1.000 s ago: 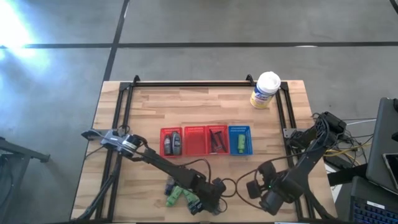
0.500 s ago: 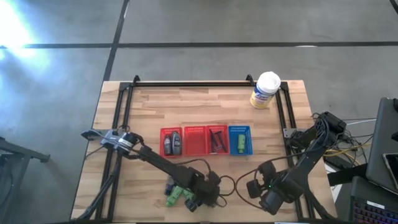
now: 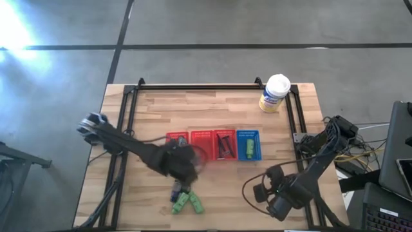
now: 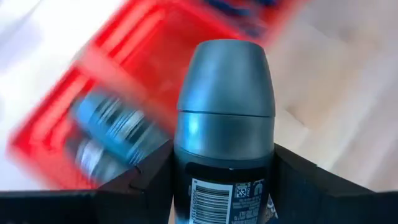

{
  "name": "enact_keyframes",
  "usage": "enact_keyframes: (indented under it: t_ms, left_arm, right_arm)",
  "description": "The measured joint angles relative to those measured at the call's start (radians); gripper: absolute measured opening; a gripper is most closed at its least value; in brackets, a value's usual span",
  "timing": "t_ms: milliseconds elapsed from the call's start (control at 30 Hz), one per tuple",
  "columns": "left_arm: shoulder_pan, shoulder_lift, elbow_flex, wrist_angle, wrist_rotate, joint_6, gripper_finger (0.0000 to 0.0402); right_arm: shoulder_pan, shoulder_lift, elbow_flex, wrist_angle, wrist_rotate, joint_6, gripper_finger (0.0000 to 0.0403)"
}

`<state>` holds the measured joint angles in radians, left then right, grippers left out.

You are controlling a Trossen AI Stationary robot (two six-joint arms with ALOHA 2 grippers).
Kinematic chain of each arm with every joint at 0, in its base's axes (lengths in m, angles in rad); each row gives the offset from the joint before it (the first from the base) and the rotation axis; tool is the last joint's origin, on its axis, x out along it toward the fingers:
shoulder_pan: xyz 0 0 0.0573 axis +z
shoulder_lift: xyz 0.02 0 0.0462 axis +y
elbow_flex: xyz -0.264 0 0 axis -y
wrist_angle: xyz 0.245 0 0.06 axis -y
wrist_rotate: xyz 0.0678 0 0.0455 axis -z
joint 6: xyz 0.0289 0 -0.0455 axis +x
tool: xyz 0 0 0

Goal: Pick & Place Travel size toiletries
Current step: Put the gray deodorant into the left red bin, then put the blue shave cream into the middle red bin

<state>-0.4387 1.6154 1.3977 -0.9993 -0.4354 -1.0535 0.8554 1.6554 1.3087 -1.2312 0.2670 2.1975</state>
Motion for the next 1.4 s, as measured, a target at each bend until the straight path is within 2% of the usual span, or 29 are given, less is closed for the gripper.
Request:
enact_keyframes:
  t_ms: [100, 233, 367, 500, 700, 900, 1100, 1200, 1267, 1333, 1400]
  left_arm:
    - [-0.004, -0.142, -0.181, 0.028, -0.029, -0.309, 0.0211]
    - [0.017, -0.287, -0.413, 0.125, -0.056, -0.586, 0.0211]
    - [0.05, -0.369, -0.558, 0.239, -0.073, -0.726, 0.0211]
    - [0.095, -0.386, -0.613, 0.248, -0.107, -0.783, 0.0211]
    - [0.152, -0.355, -0.612, 0.269, -0.106, -0.716, 0.0215]
    - [0.162, -0.338, -0.612, 0.27, -0.103, -0.694, 0.028]
    - [0.158, -0.341, -0.594, 0.27, -0.064, -0.657, 0.0301]
    - [0.131, -0.343, -0.55, 0.295, -0.053, -0.523, 0.03]
    - [0.096, -0.343, -0.51, 0.349, -0.044, -0.36, 0.0297]
    - [0.057, -0.344, -0.476, 0.424, 0.014, -0.176, 0.0296]
    - [0.024, -0.337, -0.448, 0.455, 0.102, -0.073, 0.0295]
  right_arm:
    - [-0.012, 0.0, 0.0, 0.0, 0.042, -0.015, 0.0334]
    - [-0.03, 0.0, 0.0, 0.001, 0.058, -0.059, 0.0322]
    - [-0.042, 0.0, 0.0, 0.003, 0.08, -0.088, 0.0313]
    - [-0.045, 0.0, 0.0, 0.008, 0.1, -0.086, 0.0308]
    - [-0.045, 0.0, 0.0, 0.016, 0.1, -0.08, 0.031]
    - [-0.045, 0.0, 0.0, 0.02, 0.1, -0.079, 0.0328]
    - [-0.044, 0.0, 0.0, 0.023, 0.1, -0.084, 0.0343]
    - [-0.044, 0.0, 0.0, 0.024, 0.1, -0.092, 0.0348]
    - [-0.044, 0.0, 0.0, 0.028, 0.1, -0.104, 0.0351]
    - [-0.044, 0.0, 0.0, 0.032, 0.1, -0.111, 0.0353]
    - [-0.045, 0.0, 0.0, 0.032, 0.1, -0.112, 0.0354]
